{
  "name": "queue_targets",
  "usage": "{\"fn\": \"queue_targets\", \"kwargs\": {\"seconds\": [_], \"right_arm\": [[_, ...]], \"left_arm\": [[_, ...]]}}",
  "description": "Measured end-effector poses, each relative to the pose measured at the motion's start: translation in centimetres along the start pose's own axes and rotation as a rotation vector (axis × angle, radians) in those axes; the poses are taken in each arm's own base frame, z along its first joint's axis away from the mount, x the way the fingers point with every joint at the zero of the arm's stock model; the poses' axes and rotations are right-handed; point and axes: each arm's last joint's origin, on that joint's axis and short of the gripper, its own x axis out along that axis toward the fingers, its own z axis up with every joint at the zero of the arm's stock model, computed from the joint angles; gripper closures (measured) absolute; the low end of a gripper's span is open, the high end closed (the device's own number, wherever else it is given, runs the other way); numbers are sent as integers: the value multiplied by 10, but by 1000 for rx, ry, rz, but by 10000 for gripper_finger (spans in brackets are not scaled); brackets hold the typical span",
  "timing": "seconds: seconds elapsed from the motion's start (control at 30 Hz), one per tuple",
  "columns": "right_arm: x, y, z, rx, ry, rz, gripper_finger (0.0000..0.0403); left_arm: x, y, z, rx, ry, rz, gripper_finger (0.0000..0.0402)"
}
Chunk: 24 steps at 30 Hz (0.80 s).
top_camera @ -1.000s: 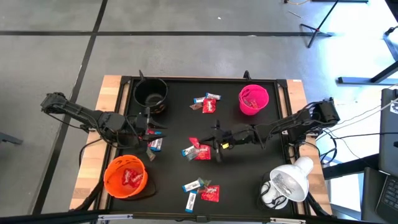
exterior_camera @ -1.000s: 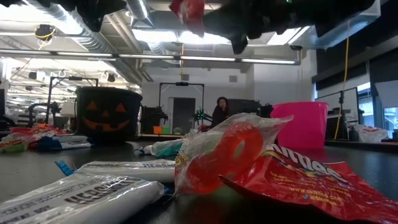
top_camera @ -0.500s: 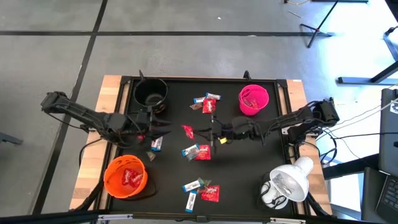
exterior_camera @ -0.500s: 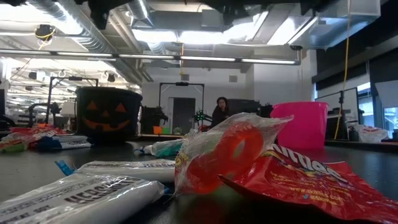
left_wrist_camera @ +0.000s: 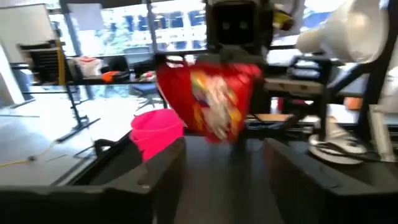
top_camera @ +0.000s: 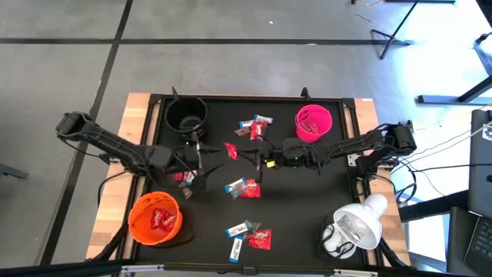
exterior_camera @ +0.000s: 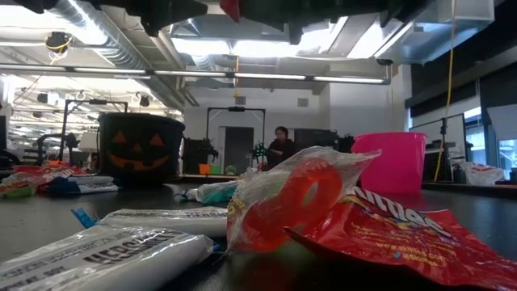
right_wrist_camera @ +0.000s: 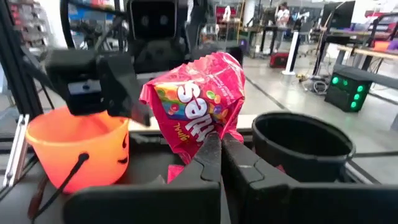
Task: Sort candy
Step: Put the red candy into the orange bucket
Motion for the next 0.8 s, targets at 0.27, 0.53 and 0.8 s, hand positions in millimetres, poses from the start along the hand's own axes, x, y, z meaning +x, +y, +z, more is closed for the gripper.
{"fn": "queue_targets", "kwargs": {"seconds": [0.27,0.53,0.8], "right_arm": [[1,0,-4,-2,16,-2,403],[1,4,-6,-35,36,133,403],[0,8,-8,-22,55,265,403]], "left_arm": [[8,-3,8,44,-2,76,111],[12,-6,8,101,-5,25,98],[10,-14,9,174,-26,-127,99]]}}
